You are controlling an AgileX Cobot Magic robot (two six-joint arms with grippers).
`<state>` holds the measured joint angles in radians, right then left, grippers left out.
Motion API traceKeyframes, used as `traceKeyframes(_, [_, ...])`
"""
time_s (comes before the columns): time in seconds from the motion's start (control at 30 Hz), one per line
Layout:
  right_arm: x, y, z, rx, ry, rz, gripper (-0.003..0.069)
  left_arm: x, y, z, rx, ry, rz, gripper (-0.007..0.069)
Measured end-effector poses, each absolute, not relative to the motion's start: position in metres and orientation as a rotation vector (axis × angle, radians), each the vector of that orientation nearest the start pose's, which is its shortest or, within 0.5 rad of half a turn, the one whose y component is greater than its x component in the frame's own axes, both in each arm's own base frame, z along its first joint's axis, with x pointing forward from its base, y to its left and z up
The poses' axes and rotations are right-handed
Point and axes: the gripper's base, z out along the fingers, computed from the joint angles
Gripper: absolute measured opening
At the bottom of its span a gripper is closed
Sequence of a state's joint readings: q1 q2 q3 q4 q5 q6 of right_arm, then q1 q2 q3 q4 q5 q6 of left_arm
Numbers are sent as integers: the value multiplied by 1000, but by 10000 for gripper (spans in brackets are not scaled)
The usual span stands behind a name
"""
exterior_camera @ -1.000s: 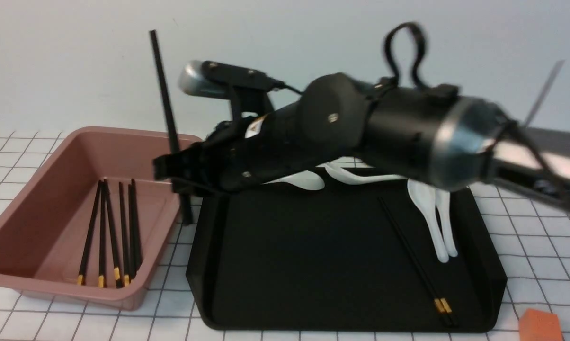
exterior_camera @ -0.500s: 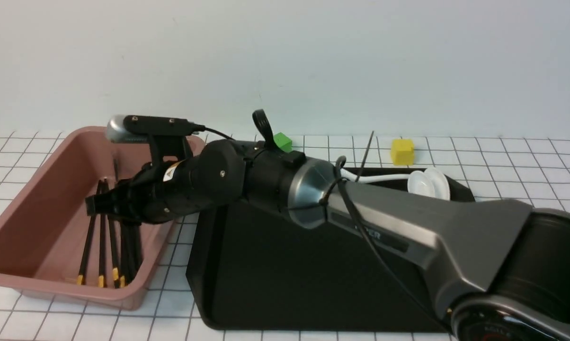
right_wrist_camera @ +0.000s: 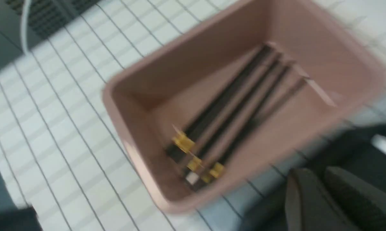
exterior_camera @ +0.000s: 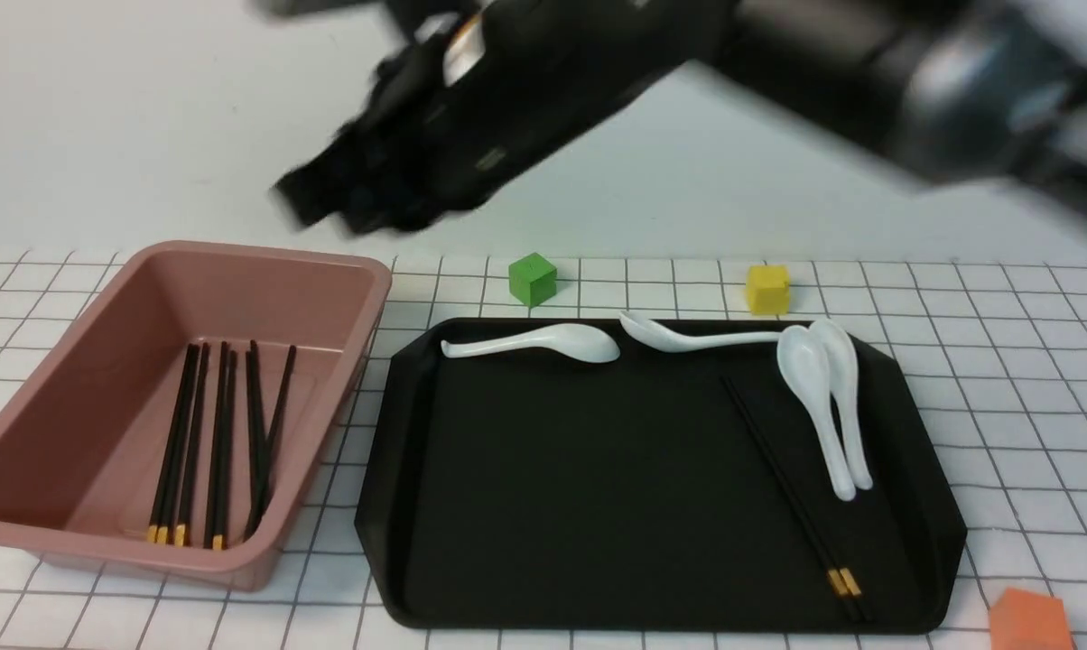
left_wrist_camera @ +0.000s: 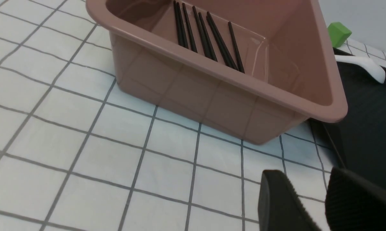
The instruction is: On white black tablecloth take chopsticks from black tray and put them in box.
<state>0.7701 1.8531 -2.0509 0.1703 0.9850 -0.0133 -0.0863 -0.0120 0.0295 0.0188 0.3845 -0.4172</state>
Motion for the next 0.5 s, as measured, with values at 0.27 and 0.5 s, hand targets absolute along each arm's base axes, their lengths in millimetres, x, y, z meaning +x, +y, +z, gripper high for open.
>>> traceKeyframes(0.27, [194, 175, 525, -717, 2084, 399, -12, 52, -4, 169, -301, 1875, -326, 239])
traceKeyframes(0.5, [96, 80, 522, -587, 1961, 467, -12, 52, -4, 169, -301, 1875, -326, 239])
